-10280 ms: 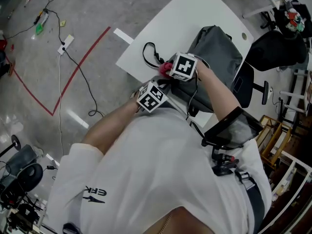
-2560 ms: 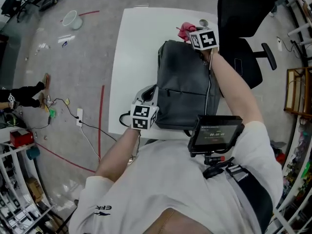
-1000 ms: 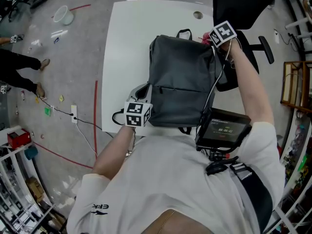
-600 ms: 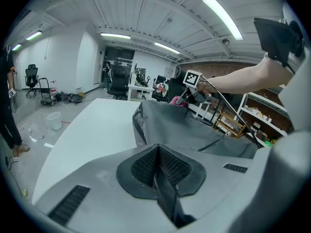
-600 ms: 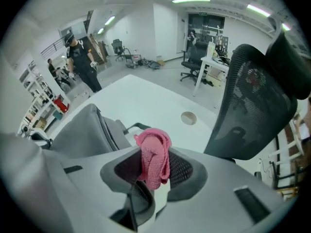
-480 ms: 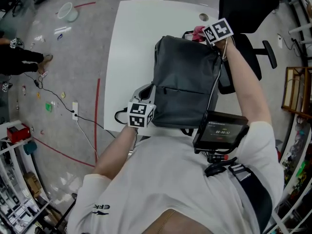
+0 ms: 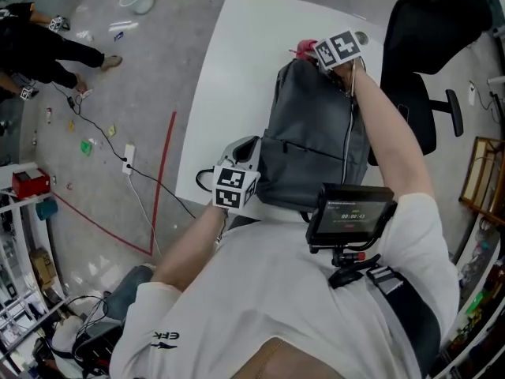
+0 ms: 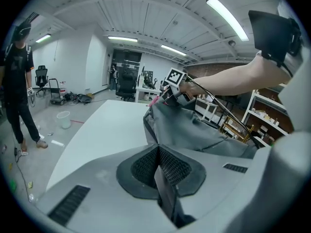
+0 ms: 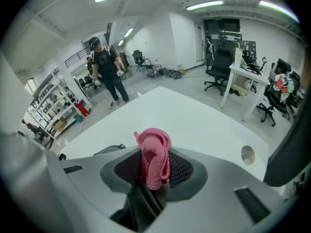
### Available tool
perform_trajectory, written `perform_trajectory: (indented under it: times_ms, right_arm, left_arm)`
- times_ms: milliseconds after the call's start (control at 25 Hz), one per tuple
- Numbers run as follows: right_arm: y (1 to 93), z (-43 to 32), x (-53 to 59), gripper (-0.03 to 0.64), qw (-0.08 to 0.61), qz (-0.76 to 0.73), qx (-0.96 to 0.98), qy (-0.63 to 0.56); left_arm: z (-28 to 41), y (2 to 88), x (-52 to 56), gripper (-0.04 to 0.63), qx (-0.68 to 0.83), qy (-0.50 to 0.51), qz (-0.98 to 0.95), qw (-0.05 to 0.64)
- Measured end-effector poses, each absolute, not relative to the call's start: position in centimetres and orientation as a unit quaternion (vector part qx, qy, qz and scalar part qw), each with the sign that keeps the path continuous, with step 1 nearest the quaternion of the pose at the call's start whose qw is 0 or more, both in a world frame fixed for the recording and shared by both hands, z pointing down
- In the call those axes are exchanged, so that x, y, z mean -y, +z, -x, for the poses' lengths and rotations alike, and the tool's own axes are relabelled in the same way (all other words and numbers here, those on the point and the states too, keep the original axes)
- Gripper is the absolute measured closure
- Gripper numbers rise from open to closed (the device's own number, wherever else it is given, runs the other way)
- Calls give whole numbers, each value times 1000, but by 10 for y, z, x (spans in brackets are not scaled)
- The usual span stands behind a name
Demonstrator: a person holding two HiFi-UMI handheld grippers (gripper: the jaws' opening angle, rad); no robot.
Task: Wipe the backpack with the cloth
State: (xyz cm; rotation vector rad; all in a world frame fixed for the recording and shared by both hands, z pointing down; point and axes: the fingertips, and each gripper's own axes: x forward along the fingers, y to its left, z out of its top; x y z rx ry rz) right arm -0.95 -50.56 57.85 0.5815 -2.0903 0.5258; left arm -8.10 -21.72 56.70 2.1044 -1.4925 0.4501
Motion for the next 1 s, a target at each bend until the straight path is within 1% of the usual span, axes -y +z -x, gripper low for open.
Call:
perform_trajectory:
  times_ms: [160,400,640,1000]
  right_arm:
    - [599,21,497,488,462,-215,830,228]
    - [599,-4,494,489,486,-214,814,234]
    - [598,-67,493,488,519,-239,787,232]
    - [605,-145,492,488,525,-291,753,270]
  left_arm:
    - [97,575,216,592,553,166,-774,262]
    - [89,577,217,592,539,173,-781,262]
    - [71,578,215,592,526,178,-790,261]
    - [79,590,220,592,517,186,-792,266]
